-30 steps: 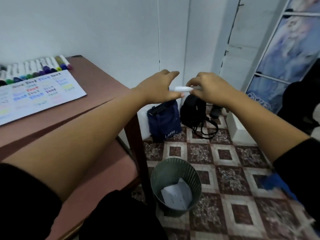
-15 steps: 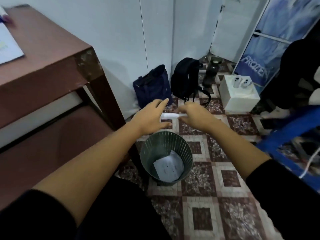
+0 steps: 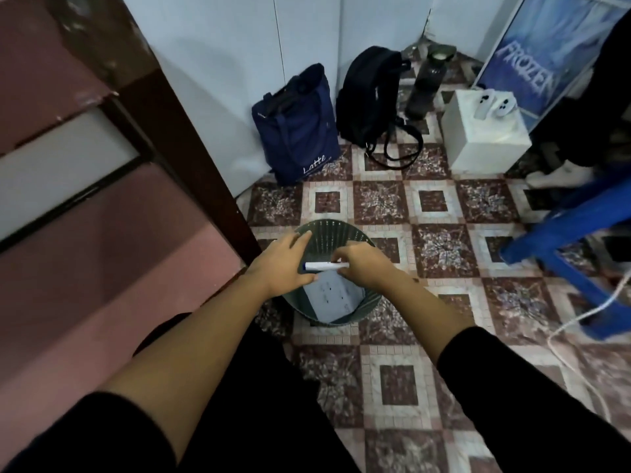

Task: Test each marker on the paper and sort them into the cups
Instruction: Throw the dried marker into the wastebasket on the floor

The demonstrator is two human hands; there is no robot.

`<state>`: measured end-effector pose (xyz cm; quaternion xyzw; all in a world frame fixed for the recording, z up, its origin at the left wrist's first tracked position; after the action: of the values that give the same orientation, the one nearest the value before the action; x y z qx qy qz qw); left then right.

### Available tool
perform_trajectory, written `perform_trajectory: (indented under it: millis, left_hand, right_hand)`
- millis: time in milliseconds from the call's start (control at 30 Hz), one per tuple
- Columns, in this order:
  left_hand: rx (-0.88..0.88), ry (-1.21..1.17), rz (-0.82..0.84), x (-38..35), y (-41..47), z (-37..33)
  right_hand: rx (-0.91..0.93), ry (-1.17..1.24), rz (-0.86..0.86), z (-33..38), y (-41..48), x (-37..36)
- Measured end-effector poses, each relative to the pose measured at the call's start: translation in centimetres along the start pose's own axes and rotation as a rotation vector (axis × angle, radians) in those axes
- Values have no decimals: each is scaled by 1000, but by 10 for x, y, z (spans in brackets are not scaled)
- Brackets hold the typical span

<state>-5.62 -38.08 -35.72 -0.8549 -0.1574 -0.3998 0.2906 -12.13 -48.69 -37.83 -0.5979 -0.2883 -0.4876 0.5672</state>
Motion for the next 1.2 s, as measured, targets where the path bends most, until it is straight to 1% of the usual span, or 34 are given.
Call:
perform_trajectory:
  millis: [100, 267, 400, 667, 800, 933, 1133, 1200]
  left_hand:
    - [8, 4, 8, -3, 1, 6]
    - [20, -1, 2, 0, 1, 12]
    - [14, -6, -18, 6, -2, 9]
    - [-38, 55, -109, 38, -6, -19]
    - [-67, 102, -164, 68, -7, -42]
    - [-100, 153, -219, 102, -11, -64]
    - [-117, 194, -306, 160, -20, -100]
    - [-149, 208, -353, 181, -26, -117]
  right_hand:
    - [0, 4, 15, 4, 4, -9]
    - [2, 26, -30, 6, 6, -1]
    - [-12, 67, -95, 4, 5, 18]
    - [32, 10, -230, 11, -7, 67]
    - [37, -18, -275, 9, -21, 101]
    - [37, -94, -357, 7, -39, 151]
    - [-9, -189, -418, 2, -64, 228]
    - [-10, -229, -480, 4, -73, 258]
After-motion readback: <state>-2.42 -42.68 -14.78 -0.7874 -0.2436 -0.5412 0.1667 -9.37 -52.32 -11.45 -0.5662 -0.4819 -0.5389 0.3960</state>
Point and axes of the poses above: each hand's wrist, its own y-axis towards the middle knuckle, its own x-axis out of the back of the hand, z = x × y, the point moved 8 cm from there along y, towards the middle knuckle, and after that the axes turned 15 degrees about -y, right-handed, at the moved point
